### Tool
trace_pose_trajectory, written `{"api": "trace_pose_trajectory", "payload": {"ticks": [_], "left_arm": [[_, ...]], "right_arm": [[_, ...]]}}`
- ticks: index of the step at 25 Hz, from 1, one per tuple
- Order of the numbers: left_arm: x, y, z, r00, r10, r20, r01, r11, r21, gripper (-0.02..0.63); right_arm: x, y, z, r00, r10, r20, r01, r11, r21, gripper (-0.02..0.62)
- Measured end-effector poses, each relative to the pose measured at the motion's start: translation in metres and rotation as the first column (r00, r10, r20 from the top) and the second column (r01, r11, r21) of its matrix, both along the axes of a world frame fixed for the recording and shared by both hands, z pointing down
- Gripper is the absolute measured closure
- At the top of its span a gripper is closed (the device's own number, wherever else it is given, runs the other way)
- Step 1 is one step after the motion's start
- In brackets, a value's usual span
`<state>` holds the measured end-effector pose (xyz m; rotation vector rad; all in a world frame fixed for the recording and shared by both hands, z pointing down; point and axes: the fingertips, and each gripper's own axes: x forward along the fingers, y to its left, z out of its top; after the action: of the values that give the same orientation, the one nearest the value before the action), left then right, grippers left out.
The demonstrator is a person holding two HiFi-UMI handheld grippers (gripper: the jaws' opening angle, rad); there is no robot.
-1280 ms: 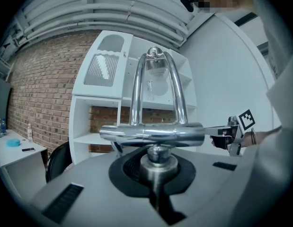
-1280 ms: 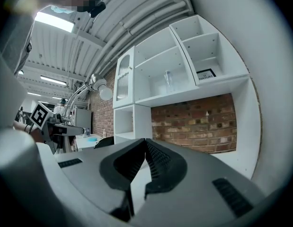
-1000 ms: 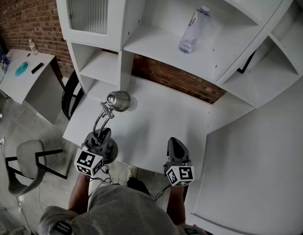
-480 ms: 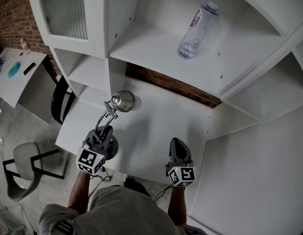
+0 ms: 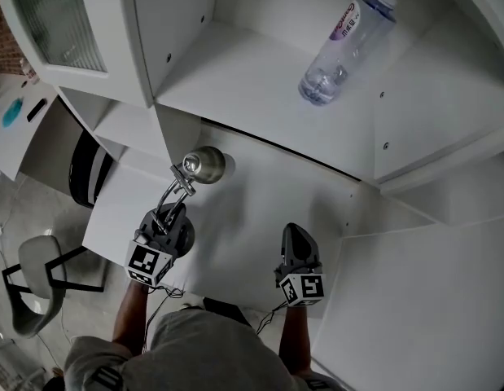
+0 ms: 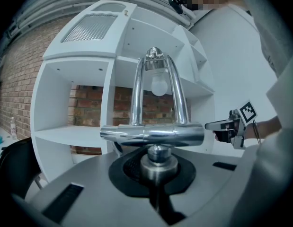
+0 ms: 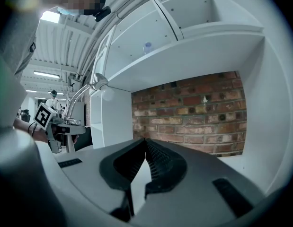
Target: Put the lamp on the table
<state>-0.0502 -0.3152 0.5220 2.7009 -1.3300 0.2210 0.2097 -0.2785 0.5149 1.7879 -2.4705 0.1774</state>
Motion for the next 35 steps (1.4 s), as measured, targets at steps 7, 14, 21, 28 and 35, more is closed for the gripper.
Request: {"api": "trace_pose_trajectory", "payload": {"ticks": [7,14,21,28,35], "left_arm": [[0.003,-0.03,0.018,1.0,-0.023,0.0,0.023,1.0,-0.022,0.604],[0.007,-0.054,0.038,1.0,-0.023,0.02,0.024,0.999,-0.024,0.604],[0.01,-0.071,0.058,0.999,-0.028,0.017,0.029,0.999,-0.044,0.604],[0.017,-0.083,0.069,0.999,-0.023,0.024,0.024,0.998,-0.053,0.604],[0.023,-0.091,0.075,1.0,-0.017,0.02,0.018,0.998,-0.053,0.604]], "right_arm": [[0.001,-0.023,0.02,1.0,-0.026,-0.004,0.026,0.999,-0.029,0.572],[0.002,-0.046,0.028,0.999,-0.035,-0.015,0.034,0.999,-0.033,0.572],[0.001,-0.064,0.041,0.999,-0.045,-0.009,0.045,0.998,-0.046,0.572],[0.005,-0.068,0.053,0.999,-0.048,-0.004,0.047,0.996,-0.07,0.572],[0.014,-0.073,0.06,0.999,-0.042,0.006,0.042,0.996,-0.08,0.572]]}}
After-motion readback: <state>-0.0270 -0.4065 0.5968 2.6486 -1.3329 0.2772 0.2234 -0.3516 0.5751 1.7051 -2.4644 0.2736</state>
